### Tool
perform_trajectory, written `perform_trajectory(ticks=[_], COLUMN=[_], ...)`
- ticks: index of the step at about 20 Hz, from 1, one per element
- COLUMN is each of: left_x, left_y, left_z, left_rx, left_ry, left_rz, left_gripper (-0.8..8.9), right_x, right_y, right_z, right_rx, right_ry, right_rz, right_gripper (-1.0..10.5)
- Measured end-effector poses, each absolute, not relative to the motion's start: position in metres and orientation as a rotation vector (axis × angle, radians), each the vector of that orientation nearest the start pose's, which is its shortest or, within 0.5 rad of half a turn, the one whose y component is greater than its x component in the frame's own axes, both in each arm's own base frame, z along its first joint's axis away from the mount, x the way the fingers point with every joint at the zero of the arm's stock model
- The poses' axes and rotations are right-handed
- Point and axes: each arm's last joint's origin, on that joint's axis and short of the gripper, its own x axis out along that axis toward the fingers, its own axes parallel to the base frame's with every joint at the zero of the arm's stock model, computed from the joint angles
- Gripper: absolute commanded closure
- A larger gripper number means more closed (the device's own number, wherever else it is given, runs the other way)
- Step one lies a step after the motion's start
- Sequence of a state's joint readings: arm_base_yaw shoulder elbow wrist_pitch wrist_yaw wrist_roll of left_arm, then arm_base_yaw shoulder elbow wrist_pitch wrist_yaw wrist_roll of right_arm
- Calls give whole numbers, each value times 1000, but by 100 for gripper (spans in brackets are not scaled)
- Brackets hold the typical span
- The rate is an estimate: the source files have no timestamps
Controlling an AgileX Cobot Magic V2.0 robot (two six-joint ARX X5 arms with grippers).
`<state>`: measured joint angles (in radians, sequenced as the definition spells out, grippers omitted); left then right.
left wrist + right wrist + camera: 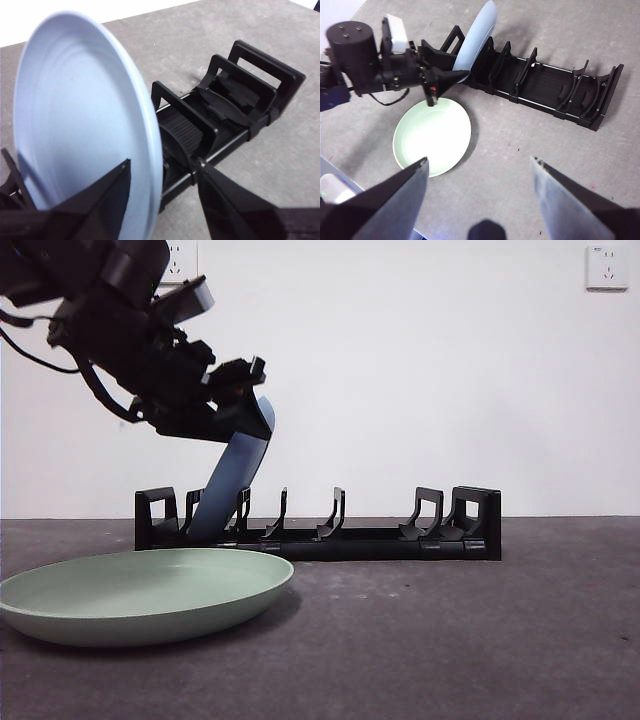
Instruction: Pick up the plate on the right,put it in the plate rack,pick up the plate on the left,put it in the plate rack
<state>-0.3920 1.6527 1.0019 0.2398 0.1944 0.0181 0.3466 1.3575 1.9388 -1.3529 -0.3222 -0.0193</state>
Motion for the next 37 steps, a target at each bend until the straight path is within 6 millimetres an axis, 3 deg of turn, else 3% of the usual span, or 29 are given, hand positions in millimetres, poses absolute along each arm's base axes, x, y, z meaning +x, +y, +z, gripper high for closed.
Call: perform_trajectory(ticks=[5, 8, 10, 14, 17, 20, 22, 24, 27, 37], left_x=[308, 281, 255, 191, 146, 119, 108, 100, 94, 90], left_y=[-134, -124, -113, -87, -69, -58, -53, -50, -49, -52], left_z=[264, 294, 316, 352, 374, 385, 391, 395, 399, 397], left_rx=[49, 53, 84, 219, 323, 369, 395, 423, 453, 479], left_ry=[391, 379, 371, 307, 283, 323, 345, 376, 389, 416], left_rz=[-617, -629, -642, -686, -709, -724, -733, -745, -771, -820], left_gripper=[589, 588, 588, 578, 394, 395, 393, 305, 306, 306], right_x=[190, 199, 216, 261, 289, 305, 312, 318, 321, 326], right_y=[78, 82, 89, 121, 151, 185, 205, 222, 244, 262], right_z=[479, 474, 464, 417, 362, 309, 278, 256, 228, 187], right_rx=[-27, -27, -25, -38, -64, -86, -90, -102, -116, -144], right_ry=[782, 810, 862, 991, 1102, 1170, 1204, 1237, 1275, 1340], right_rz=[642, 640, 647, 701, 732, 772, 786, 800, 814, 772], right_gripper=[600, 600, 600, 600, 600, 600, 600, 600, 600, 600])
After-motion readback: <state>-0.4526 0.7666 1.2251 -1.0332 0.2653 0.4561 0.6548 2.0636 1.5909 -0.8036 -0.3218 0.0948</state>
